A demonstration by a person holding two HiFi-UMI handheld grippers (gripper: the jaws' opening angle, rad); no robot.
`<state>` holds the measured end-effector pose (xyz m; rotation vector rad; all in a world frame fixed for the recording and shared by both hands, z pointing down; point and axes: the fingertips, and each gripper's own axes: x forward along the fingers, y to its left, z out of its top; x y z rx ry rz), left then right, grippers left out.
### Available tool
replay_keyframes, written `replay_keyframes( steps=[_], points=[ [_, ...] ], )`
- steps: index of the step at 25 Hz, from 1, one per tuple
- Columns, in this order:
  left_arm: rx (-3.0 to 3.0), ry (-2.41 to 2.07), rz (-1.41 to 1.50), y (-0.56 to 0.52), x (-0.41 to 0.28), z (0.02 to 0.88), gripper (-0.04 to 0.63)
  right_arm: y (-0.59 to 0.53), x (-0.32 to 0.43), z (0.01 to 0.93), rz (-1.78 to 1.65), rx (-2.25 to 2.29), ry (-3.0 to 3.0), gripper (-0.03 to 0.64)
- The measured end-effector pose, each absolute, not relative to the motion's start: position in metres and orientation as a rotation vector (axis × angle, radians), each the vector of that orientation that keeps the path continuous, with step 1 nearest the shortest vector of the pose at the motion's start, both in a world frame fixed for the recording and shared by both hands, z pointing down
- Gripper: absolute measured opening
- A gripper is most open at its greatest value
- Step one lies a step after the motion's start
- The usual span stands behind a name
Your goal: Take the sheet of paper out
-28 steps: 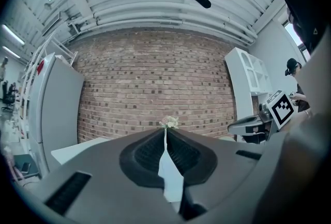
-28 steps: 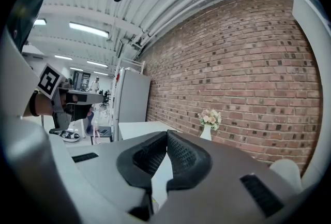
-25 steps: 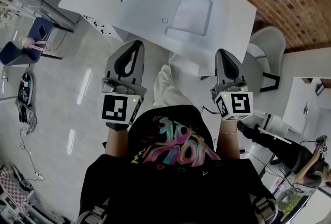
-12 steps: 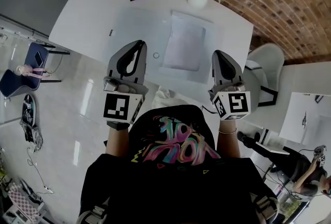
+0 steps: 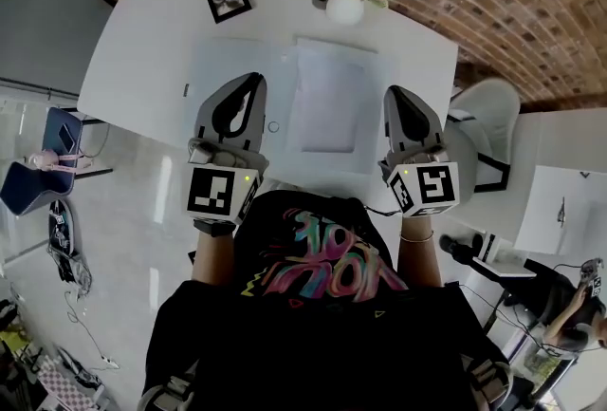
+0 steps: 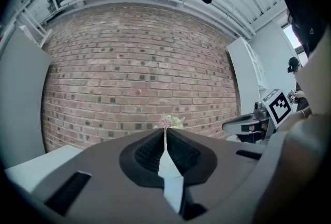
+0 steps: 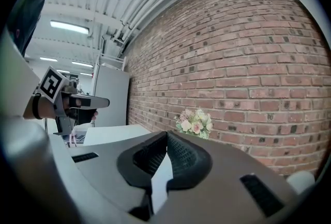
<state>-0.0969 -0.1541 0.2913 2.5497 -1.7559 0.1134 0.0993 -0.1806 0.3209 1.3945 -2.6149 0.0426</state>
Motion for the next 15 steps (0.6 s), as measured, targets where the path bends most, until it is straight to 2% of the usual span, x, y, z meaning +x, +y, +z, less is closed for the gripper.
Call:
replay_keyframes(
  steps=[15],
  points=[
    [2.665, -1.548, 0.141, -0.193, -0.085, 0.301, 0.032, -0.189, 0.114, 0.318, 0.077, 1.582, -2.489, 0.02]
  ],
)
